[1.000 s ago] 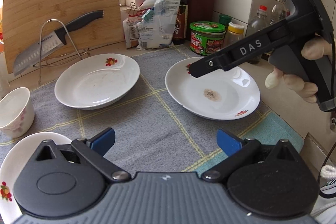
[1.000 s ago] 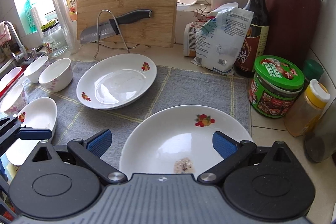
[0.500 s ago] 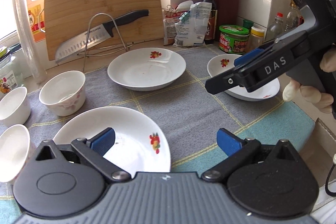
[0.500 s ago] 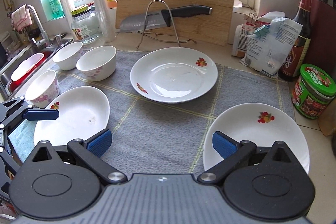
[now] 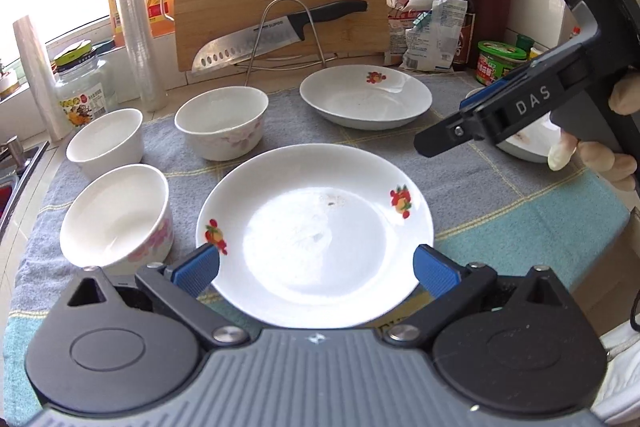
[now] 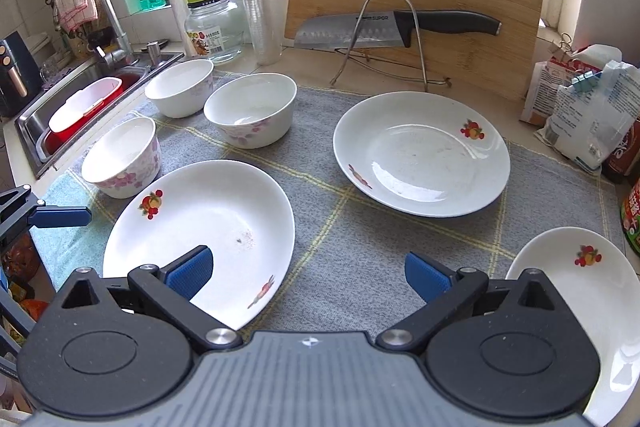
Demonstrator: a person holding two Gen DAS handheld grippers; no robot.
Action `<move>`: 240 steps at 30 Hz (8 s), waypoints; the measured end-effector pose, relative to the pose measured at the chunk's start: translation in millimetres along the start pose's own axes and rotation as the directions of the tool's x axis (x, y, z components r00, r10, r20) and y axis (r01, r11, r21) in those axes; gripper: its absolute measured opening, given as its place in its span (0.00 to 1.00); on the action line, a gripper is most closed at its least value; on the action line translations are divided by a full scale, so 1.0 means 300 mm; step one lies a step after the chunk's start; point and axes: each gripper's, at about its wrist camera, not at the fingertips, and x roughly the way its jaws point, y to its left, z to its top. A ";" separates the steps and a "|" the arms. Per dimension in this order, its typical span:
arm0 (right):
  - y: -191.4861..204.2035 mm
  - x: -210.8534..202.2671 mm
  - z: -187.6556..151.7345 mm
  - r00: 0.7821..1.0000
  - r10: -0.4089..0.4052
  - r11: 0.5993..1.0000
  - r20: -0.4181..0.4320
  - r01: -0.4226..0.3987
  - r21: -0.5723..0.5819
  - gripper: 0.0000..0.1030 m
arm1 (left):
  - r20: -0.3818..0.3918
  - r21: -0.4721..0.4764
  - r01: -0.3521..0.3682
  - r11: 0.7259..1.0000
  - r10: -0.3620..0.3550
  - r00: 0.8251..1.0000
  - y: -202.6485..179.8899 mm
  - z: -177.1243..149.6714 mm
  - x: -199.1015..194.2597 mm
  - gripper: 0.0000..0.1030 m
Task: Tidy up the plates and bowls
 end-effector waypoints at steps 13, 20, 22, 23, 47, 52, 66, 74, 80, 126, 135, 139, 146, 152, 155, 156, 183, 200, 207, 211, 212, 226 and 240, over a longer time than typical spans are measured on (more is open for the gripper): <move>0.005 0.030 -0.021 0.998 0.052 0.999 -0.026 -0.052 0.016 1.00 | -0.099 -0.016 0.037 0.999 -0.039 0.994 0.053 -0.138 0.113 0.99; -0.018 0.078 -0.052 0.988 0.132 0.989 -0.078 -0.126 0.077 1.00 | -0.069 0.029 0.057 0.998 -0.054 0.996 0.045 -0.134 0.146 0.99; -0.004 0.101 -0.056 0.984 0.150 0.987 -0.097 -0.143 0.076 1.00 | -0.059 0.034 0.062 0.998 -0.060 0.996 0.046 -0.126 0.156 1.00; 0.001 0.109 -0.056 0.982 0.156 0.986 -0.102 -0.149 0.078 1.00 | -0.055 0.038 0.065 0.997 -0.063 0.997 0.047 -0.125 0.159 1.00; 0.084 0.345 0.089 0.933 0.294 0.953 -0.206 -0.302 -0.008 1.00 | -0.007 0.093 0.129 0.987 -0.129 0.992 0.071 -0.124 0.174 1.00; 0.070 0.375 0.125 0.926 0.319 0.944 -0.202 -0.328 -0.013 1.00 | -0.005 0.106 0.140 0.984 -0.140 0.990 0.071 -0.123 0.175 1.00; 0.044 0.403 0.160 0.880 0.410 0.910 -0.241 -0.412 0.044 1.00 | -0.002 0.129 0.162 0.978 -0.163 0.987 0.078 -0.127 0.172 1.00; 0.046 0.401 0.160 0.877 0.409 0.910 -0.252 -0.411 0.048 1.00 | -0.016 0.133 0.168 0.977 -0.167 0.986 0.080 -0.119 0.173 1.00; 0.045 0.398 0.158 0.877 0.408 0.912 -0.253 -0.408 0.056 1.00 | -0.025 0.134 0.167 0.977 -0.165 0.986 0.079 -0.115 0.176 0.99; -0.160 0.024 0.009 0.943 0.309 0.951 -0.125 -0.303 0.065 1.00 | -0.045 0.271 0.259 0.927 -0.256 0.966 -0.211 0.037 0.112 0.99; -0.277 -0.053 -0.037 0.960 0.264 0.961 -0.089 -0.255 0.103 1.00 | -0.051 0.310 0.301 0.902 -0.300 0.952 -0.308 0.089 0.150 0.99; -0.330 -0.081 -0.053 0.966 0.245 0.965 -0.079 -0.235 0.118 1.00 | -0.057 0.322 0.321 0.891 -0.321 0.945 -0.347 0.113 0.171 0.99; -0.425 -0.112 -0.078 0.974 0.216 0.967 -0.064 -0.205 0.151 1.00 | -0.063 0.348 0.348 0.870 -0.348 0.935 -0.411 0.156 0.211 0.99; -0.498 -0.133 -0.097 0.979 0.194 0.968 -0.057 -0.182 0.170 1.00 | -0.077 0.364 0.371 0.854 -0.369 0.926 -0.464 0.195 0.263 0.99; -0.541 -0.145 -0.109 0.982 0.182 0.967 -0.051 -0.170 0.189 1.00 | -0.084 0.373 0.383 0.845 -0.380 0.921 -0.494 0.214 0.289 0.99; -0.552 -0.148 -0.112 0.983 0.180 0.967 -0.048 -0.167 0.194 1.00 | -0.086 0.375 0.387 0.842 -0.384 0.919 -0.503 0.221 0.297 0.99; -0.757 -0.150 -0.183 0.992 0.112 0.954 -0.057 -0.092 0.285 1.00 | -0.145 0.393 0.458 0.797 -0.438 0.887 -0.644 0.311 0.445 0.99; -0.794 -0.118 -0.203 0.992 0.104 0.943 -0.074 -0.074 0.326 1.00 | -0.161 0.382 0.471 0.795 -0.444 0.881 -0.648 0.331 0.484 0.99; -0.804 -0.114 -0.206 0.992 0.090 0.939 -0.085 -0.056 0.340 1.00 | -0.159 0.376 0.461 0.804 -0.434 0.887 -0.639 0.338 0.506 0.99; -0.805 -0.120 -0.207 0.993 0.085 0.937 -0.084 -0.051 0.345 1.00 | -0.160 0.393 0.456 0.799 -0.429 0.889 -0.647 0.339 0.515 0.99; -0.804 -0.121 -0.208 0.993 0.082 0.938 -0.085 -0.048 0.344 1.00 | -0.162 0.392 0.457 0.798 -0.429 0.888 -0.648 0.341 0.518 0.99; -0.794 -0.155 -0.219 0.995 0.049 0.929 -0.091 -0.011 0.369 1.00 | -0.158 0.382 0.460 0.802 -0.434 0.887 -0.644 0.349 0.530 0.98; -0.757 -0.199 -0.235 0.995 0.006 0.926 -0.101 0.033 0.376 1.00 | -0.155 0.393 0.462 0.795 -0.438 0.885 -0.642 0.344 0.539 0.98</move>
